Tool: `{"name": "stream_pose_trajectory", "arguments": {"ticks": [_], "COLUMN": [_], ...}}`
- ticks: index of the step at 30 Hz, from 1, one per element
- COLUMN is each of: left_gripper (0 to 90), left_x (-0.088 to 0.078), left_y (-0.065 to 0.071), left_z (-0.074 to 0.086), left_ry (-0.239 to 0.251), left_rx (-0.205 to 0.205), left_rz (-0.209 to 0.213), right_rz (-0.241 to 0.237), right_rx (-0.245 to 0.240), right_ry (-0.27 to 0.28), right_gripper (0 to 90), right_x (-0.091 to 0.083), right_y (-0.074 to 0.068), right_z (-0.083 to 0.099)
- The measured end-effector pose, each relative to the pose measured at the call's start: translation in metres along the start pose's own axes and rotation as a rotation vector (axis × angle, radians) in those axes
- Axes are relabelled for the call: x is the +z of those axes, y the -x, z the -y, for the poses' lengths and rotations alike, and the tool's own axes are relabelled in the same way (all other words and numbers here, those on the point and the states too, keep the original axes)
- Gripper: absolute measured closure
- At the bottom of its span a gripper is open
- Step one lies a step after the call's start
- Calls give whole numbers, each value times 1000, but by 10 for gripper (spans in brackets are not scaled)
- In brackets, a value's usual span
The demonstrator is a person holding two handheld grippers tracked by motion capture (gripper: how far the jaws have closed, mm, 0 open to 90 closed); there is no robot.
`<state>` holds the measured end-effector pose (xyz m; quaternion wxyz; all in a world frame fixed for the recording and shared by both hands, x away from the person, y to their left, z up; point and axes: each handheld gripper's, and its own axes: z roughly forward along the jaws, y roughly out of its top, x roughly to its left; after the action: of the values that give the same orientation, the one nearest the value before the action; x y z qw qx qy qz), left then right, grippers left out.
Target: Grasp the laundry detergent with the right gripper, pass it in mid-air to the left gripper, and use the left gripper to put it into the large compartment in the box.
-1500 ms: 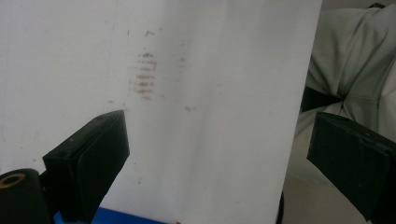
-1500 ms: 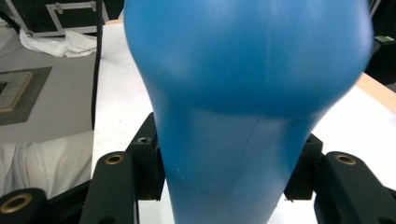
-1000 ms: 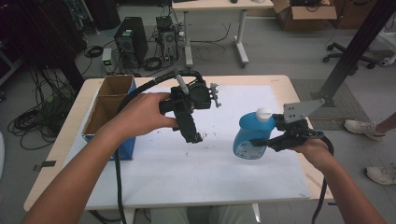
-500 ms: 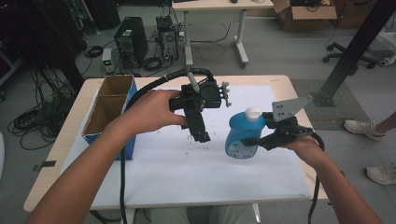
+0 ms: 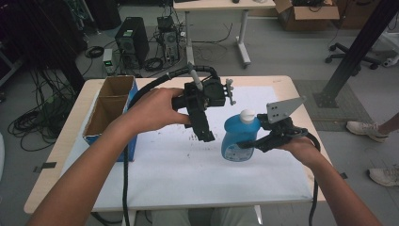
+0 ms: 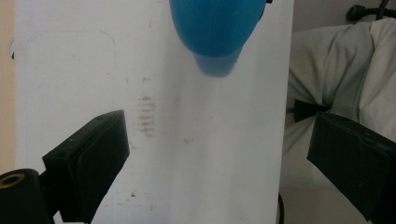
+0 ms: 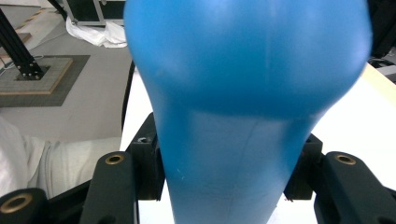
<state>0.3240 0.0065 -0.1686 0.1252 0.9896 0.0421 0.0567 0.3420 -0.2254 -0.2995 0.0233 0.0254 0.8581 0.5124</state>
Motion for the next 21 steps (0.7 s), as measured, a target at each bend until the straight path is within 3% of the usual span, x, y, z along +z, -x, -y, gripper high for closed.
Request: {"name": "stream_pose_trajectory", "arguments": {"ticks": [21], "left_gripper": [56], "left_x": [1], "left_y": [-5], "left_z": [-2], "left_ry": [14], "left_rx": [13], "left_rz": [13], "right_rz": [-43], "right_rx": [-4], "right_ry": [-13], "right_gripper": [446], "right_x": [19], "right_y": [5], "right_z": [2]}}
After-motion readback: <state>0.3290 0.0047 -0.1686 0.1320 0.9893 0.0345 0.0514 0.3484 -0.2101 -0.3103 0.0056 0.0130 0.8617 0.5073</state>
